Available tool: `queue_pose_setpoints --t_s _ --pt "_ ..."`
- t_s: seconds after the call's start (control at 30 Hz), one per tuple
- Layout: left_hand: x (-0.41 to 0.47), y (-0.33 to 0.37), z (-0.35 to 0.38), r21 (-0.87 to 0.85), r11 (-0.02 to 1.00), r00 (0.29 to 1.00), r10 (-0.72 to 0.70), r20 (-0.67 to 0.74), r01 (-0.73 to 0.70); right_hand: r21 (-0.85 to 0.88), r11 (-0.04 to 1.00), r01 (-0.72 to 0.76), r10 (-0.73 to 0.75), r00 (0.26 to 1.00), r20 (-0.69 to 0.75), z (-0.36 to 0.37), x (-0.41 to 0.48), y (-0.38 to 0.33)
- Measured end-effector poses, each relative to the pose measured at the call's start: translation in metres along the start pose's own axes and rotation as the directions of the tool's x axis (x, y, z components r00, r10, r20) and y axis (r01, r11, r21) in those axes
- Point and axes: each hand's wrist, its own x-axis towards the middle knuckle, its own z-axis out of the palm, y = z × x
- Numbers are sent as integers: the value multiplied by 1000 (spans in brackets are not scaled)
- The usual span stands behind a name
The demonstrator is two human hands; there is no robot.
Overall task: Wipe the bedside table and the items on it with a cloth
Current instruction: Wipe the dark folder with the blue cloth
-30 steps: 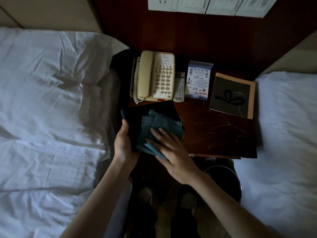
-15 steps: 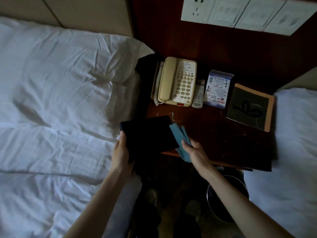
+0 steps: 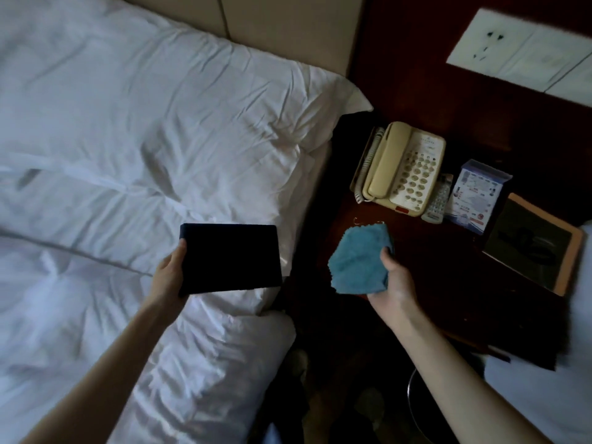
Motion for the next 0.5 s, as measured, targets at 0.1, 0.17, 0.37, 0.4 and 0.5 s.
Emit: queue_pose_setpoints --t_s 0.1,0.17,0.37,0.4,0.5 --pt "17 5 -31 50 999 999 23 -29 -22 -15 1000 -6 6 1000 15 12 -1 5" --pt "28 8 -46 121 992 999 45 -22 -42 -30 999 -19 20 1000 22 18 -2 10" --pt "55 10 -66 355 926 983 165 -74 -128 -12 999 -42 43 995 90 29 -2 25" --pt "58 10 -66 374 917 979 182 -88 -137 -7 999 -43 43 994 101 29 -2 25" --pt "59 11 -61 367 915 969 222 -112 -167 18 999 -41 39 994 100 26 2 26"
